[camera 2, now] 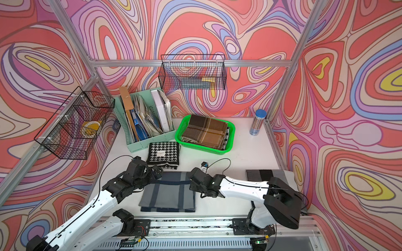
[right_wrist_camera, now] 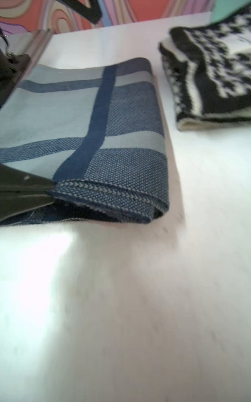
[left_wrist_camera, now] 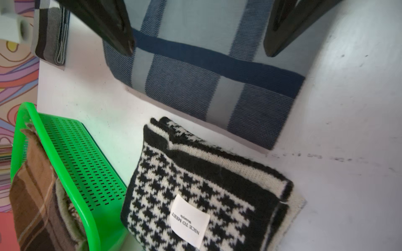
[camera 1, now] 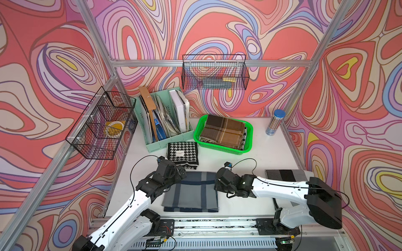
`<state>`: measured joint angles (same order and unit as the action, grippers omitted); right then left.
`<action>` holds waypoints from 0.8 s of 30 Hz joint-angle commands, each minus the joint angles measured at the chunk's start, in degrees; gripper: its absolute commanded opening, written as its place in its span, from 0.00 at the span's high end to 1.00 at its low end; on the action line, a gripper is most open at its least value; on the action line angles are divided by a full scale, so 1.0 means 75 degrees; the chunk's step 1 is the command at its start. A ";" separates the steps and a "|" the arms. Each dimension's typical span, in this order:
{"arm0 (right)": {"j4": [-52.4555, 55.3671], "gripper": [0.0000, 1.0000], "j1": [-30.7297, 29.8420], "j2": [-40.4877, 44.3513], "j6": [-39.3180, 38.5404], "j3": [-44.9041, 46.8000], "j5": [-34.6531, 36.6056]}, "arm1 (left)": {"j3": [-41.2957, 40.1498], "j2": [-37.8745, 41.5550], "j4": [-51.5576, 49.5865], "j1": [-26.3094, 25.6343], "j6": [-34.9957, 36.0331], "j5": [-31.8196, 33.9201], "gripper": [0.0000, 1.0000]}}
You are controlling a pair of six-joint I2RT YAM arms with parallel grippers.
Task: Put the folded scarf in the basket
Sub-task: Move the scarf to the center of the board, then pick up the scarf at the center of the board.
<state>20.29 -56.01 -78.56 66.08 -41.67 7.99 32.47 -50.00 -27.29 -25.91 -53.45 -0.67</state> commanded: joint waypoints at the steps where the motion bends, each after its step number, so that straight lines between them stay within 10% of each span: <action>1: 0.0666 0.92 0.0705 0.0878 -0.0081 0.0621 0.0262 | -0.0060 -0.0516 0.0434 -0.0026 0.0466 -0.0540 0.01; 7: 0.1442 0.28 0.1580 0.1549 -0.1051 0.0393 0.0483 | -0.0070 -0.1068 -0.0217 -0.0027 0.0802 -0.0143 0.01; 24: -0.0581 0.33 0.2505 -0.0581 -0.1760 0.0242 -0.1219 | -0.0976 -0.2138 0.1515 -0.0027 0.0764 -0.2308 0.13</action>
<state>19.64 -37.52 -81.28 53.21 -39.44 0.82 26.33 -64.77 -18.06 -25.91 -48.77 -15.35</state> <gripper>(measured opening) 0.675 0.884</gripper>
